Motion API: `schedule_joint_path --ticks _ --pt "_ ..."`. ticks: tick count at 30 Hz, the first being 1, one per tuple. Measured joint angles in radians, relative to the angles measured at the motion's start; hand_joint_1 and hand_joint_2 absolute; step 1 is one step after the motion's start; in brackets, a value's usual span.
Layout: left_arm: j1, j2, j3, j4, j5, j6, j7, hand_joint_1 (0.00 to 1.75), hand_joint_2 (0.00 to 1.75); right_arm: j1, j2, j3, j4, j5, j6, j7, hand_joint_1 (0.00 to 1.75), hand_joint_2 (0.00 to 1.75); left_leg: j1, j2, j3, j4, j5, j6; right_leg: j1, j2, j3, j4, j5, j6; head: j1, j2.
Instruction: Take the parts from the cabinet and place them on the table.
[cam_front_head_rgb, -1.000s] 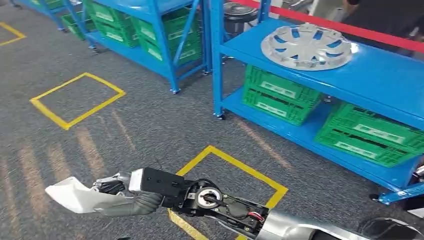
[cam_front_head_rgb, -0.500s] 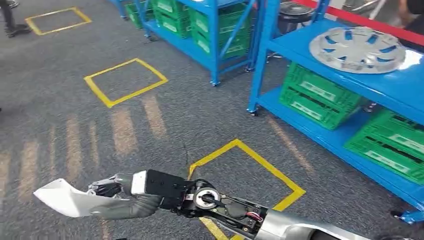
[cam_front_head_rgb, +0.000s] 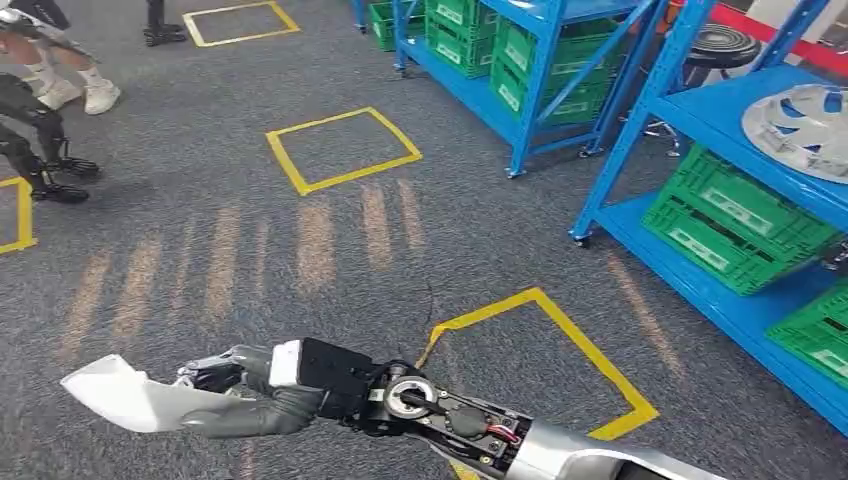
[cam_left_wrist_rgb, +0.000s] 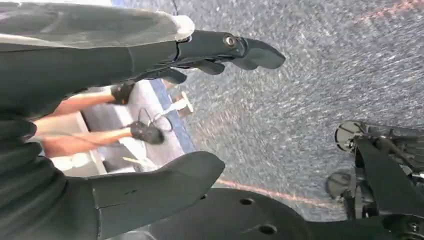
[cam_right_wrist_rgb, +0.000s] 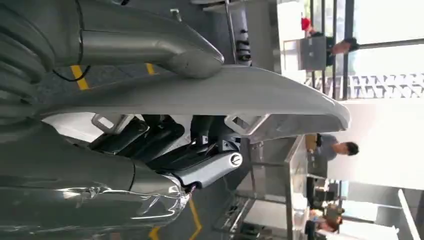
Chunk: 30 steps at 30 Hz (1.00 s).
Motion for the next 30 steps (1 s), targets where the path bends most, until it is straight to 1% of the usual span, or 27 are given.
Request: schedule_joint_path --ticks 1,2,4,5,6,7,9,10,11,12,13,14,15,16,17,19,20,21,22,23,24,25,26,27,28,29,30 --pt "-0.004 0.001 0.000 0.000 0.000 0.000 0.000 0.00 1.75 -0.001 0.000 -0.002 0.002 0.000 0.001 0.000 1.75 1.75 -0.001 -0.012 -0.010 0.007 0.003 -0.006 -0.004 -0.003 0.003 -0.024 0.001 0.006 0.000 0.000" --pt "-0.004 0.003 0.000 0.000 0.000 0.000 0.000 0.00 1.75 0.000 0.000 -0.003 0.003 0.000 0.001 0.000 1.75 1.75 0.005 -0.021 -0.019 0.004 0.009 -0.015 0.003 -0.013 -0.001 -0.018 0.002 0.006 0.000 0.000" --pt "0.001 0.005 0.000 0.000 0.000 0.000 0.000 0.00 1.75 0.000 0.002 -0.004 0.003 0.000 0.001 0.000 1.75 1.75 0.010 -0.043 -0.024 -0.003 0.018 -0.029 0.004 -0.030 -0.001 -0.023 0.008 0.000 0.003 0.000" --pt "0.003 0.011 0.000 0.000 0.000 0.001 0.000 0.00 1.75 -0.001 0.007 -0.005 0.003 0.000 0.001 0.000 1.75 1.75 0.013 -0.043 -0.026 0.003 0.014 -0.032 -0.010 -0.050 0.006 -0.043 0.019 -0.005 0.002 0.000" --pt "0.005 0.008 0.000 0.000 0.000 0.001 0.000 0.00 1.75 -0.001 0.010 -0.006 0.005 0.000 0.001 0.000 1.75 1.75 0.005 0.019 -0.042 0.037 -0.011 -0.036 -0.006 -0.063 0.009 -0.049 0.022 -0.007 0.001 0.000" --pt "0.003 0.008 0.000 0.000 0.001 0.002 -0.002 0.00 1.75 -0.003 0.010 -0.007 0.005 0.000 0.001 0.000 1.75 1.75 0.007 0.047 -0.079 0.109 -0.054 -0.041 -0.006 -0.078 0.008 -0.050 0.024 -0.009 -0.003 0.000" --pt "0.000 0.007 0.001 0.000 0.006 0.003 -0.011 0.00 1.75 0.000 0.010 -0.008 0.010 0.000 0.001 0.003 1.75 1.75 0.010 0.070 -0.157 0.271 -0.124 -0.051 -0.001 -0.111 0.003 -0.050 0.024 -0.009 -0.003 0.000" --pt "0.001 0.005 0.001 0.000 0.006 0.003 -0.015 0.00 1.75 0.001 0.010 -0.008 0.014 0.000 0.001 0.005 1.75 1.75 0.011 0.076 -0.182 0.323 -0.135 -0.055 0.000 -0.128 0.000 -0.049 0.024 -0.009 -0.003 0.000" --pt "0.002 0.004 0.001 0.000 0.006 0.003 -0.018 0.00 1.75 0.001 0.010 -0.007 0.015 0.001 0.001 0.005 1.75 1.75 0.013 0.078 -0.178 0.319 -0.123 -0.057 0.000 -0.139 -0.001 -0.049 0.024 -0.009 -0.003 0.000" --pt "0.003 0.003 0.001 0.000 0.006 0.003 -0.019 0.00 1.75 0.001 0.010 -0.008 0.016 0.002 0.001 0.005 1.75 1.75 0.014 0.081 -0.150 0.271 -0.093 -0.058 0.000 -0.152 -0.001 -0.049 0.023 -0.008 -0.003 0.000" --pt "0.004 0.003 0.001 0.000 0.006 0.004 -0.022 0.00 1.75 0.001 0.010 -0.008 0.017 0.002 0.001 0.006 1.75 1.75 0.015 0.087 -0.094 0.171 -0.047 -0.057 0.000 -0.166 0.000 -0.048 0.022 -0.007 -0.003 0.000" --pt "0.005 0.003 0.002 0.000 0.008 0.006 -0.025 0.00 1.75 0.000 0.010 -0.008 0.018 0.003 0.001 0.006 1.75 1.75 0.016 0.109 -0.034 0.066 -0.004 -0.057 0.000 -0.176 0.002 -0.048 0.020 -0.004 -0.003 0.000" --pt "0.004 0.002 0.003 0.000 0.010 0.006 -0.028 0.00 1.75 -0.001 0.010 -0.009 0.018 0.006 0.003 0.007 1.75 1.75 0.012 0.157 0.003 -0.010 0.000 -0.055 0.004 -0.184 0.004 -0.047 0.018 0.000 -0.003 0.000" --pt "0.001 0.000 0.005 0.000 0.010 0.006 -0.028 0.00 1.75 -0.002 0.010 -0.011 0.018 0.008 0.004 0.008 1.75 1.75 0.002 0.146 0.003 -0.010 0.002 -0.043 0.011 -0.190 0.001 -0.045 0.017 0.005 -0.003 0.000" --pt "0.001 -0.002 0.006 0.000 0.010 0.006 -0.029 0.00 1.75 -0.002 0.010 -0.012 0.019 0.010 0.004 0.009 1.75 1.75 0.002 0.131 0.000 -0.011 0.005 -0.029 0.011 -0.195 0.001 -0.045 0.017 0.010 0.000 0.000" --pt "0.004 -0.003 0.007 0.000 0.007 0.004 -0.025 0.00 1.75 -0.003 0.011 -0.012 0.019 0.013 0.004 0.011 1.75 1.75 -0.001 0.116 -0.005 -0.008 0.004 -0.020 0.009 -0.208 0.005 -0.045 0.016 0.015 0.000 0.000" --pt "0.005 -0.004 0.007 0.000 0.002 0.000 -0.022 0.00 1.75 -0.003 0.011 -0.012 0.019 0.016 -0.001 0.015 1.75 1.75 0.005 0.106 -0.004 -0.012 0.008 -0.010 0.010 -0.216 0.004 -0.042 0.012 0.024 0.000 0.000" --pt "0.006 -0.010 0.007 0.000 0.000 -0.004 -0.021 0.00 1.75 -0.003 0.011 -0.013 0.018 0.016 -0.006 0.019 1.75 1.75 0.007 0.099 -0.002 -0.014 0.010 -0.006 0.003 -0.180 -0.001 -0.022 -0.006 0.032 0.000 0.000" --pt "0.006 -0.012 0.007 0.000 -0.002 -0.004 -0.021 0.00 1.75 -0.005 0.011 -0.014 0.018 0.016 -0.007 0.021 1.75 1.75 0.007 0.093 -0.003 -0.014 0.011 0.004 0.002 -0.138 -0.023 0.028 -0.039 0.034 0.000 0.000" --pt "0.005 -0.014 0.007 0.000 -0.003 -0.004 -0.021 0.00 1.75 -0.006 0.010 -0.014 0.018 0.016 -0.007 0.024 1.75 1.75 0.007 0.086 -0.005 -0.014 0.013 0.009 0.001 -0.119 -0.063 0.116 -0.085 0.035 0.001 0.000" --pt "0.004 -0.017 0.007 0.000 -0.005 -0.004 -0.022 0.00 1.75 -0.006 0.007 -0.015 0.019 0.016 -0.007 0.027 1.75 1.75 0.005 0.075 -0.007 -0.014 0.014 0.011 0.001 -0.110 -0.106 0.207 -0.124 0.037 0.001 0.000" --pt "0.004 -0.021 0.007 0.000 -0.005 -0.004 -0.028 0.00 1.75 -0.005 0.004 -0.015 0.021 0.018 -0.007 0.032 1.75 1.75 0.003 0.061 -0.009 -0.014 0.015 0.012 0.001 -0.108 -0.145 0.288 -0.148 0.038 0.001 0.000" --pt "0.004 -0.022 0.007 0.000 -0.005 -0.004 -0.032 0.00 1.75 -0.005 0.002 -0.014 0.022 0.019 -0.007 0.035 1.75 1.75 0.003 0.048 -0.009 -0.013 0.015 0.012 0.001 -0.107 -0.159 0.313 -0.145 0.038 0.001 0.000" --pt "0.005 -0.026 0.007 0.000 -0.005 -0.005 -0.039 0.00 1.75 -0.006 -0.001 -0.015 0.022 0.019 -0.007 0.038 1.75 1.75 0.003 0.034 -0.009 -0.011 0.015 0.012 0.001 -0.106 -0.148 0.287 -0.118 0.036 0.001 0.000" --pt "0.005 -0.029 0.007 0.000 -0.005 -0.006 -0.042 0.00 1.75 -0.006 -0.001 -0.015 0.022 0.019 -0.007 0.041 1.75 1.75 0.004 0.020 -0.009 -0.008 0.015 0.012 0.000 -0.104 -0.119 0.223 -0.077 0.033 0.001 0.000" --pt "0.005 -0.033 0.007 0.000 -0.005 -0.006 -0.044 0.00 1.75 -0.009 -0.001 -0.015 0.022 0.019 -0.006 0.043 1.75 1.75 0.004 0.004 -0.009 -0.005 0.014 0.010 -0.001 -0.091 -0.077 0.130 -0.026 0.030 0.001 0.000" --pt "0.005 -0.038 0.007 0.000 -0.005 -0.008 -0.045 0.00 1.75 -0.012 -0.001 -0.015 0.022 0.019 -0.005 0.045 1.75 1.75 0.007 -0.009 -0.010 -0.001 0.012 0.007 -0.004 -0.046 -0.035 0.038 0.017 0.027 0.001 0.000"
